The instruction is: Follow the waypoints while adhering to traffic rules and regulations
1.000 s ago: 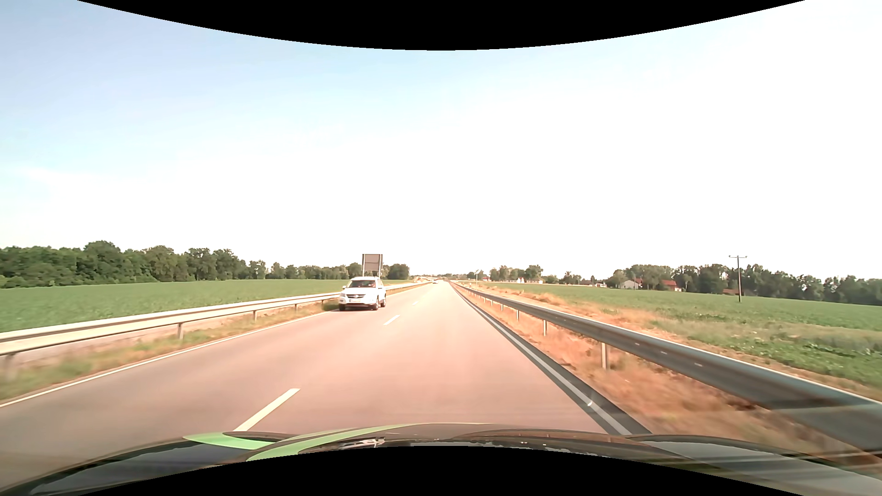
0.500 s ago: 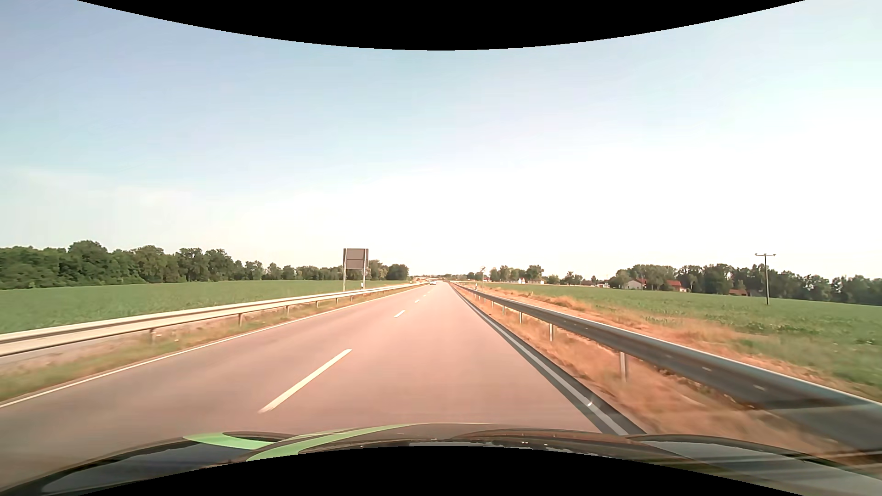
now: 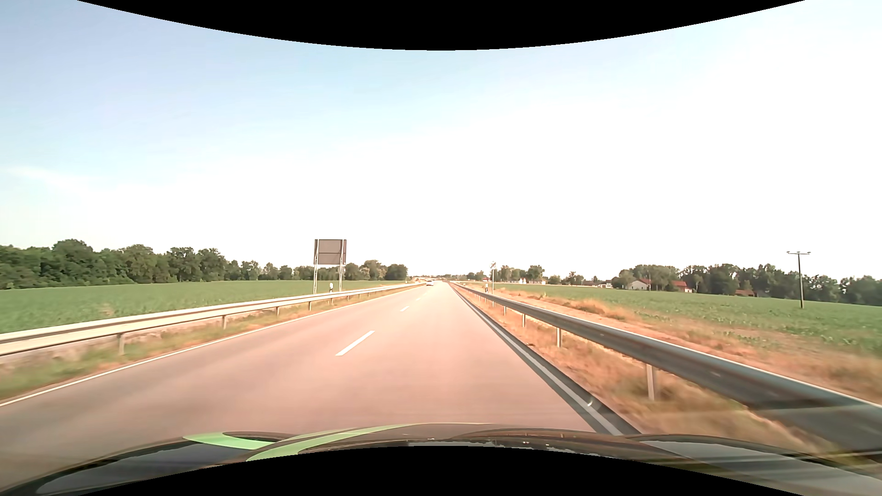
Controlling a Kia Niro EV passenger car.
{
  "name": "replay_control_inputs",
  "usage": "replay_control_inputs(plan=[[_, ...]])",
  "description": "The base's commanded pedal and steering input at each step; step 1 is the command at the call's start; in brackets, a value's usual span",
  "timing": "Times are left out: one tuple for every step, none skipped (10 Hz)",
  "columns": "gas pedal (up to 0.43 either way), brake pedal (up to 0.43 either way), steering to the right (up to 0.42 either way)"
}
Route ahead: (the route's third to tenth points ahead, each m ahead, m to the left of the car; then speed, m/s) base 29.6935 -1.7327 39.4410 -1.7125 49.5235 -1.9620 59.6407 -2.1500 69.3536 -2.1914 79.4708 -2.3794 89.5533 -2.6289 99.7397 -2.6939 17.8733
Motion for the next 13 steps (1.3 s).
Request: replay_control_inputs(plan=[[0.000,0.000,0.001],[0.000,0.000,0.001],[0.000,0.000,0.001],[0.000,0.000,0.001],[0.000,0.000,0.002],[0.000,0.000,0.001],[0.039,0.000,0.001],[0.118,0.000,0.001],[0.209,0.000,0.001],[0.268,0.000,0.001],[0.287,0.000,0.001],[0.311,0.000,0.000],[0.319,0.000,0.000]])
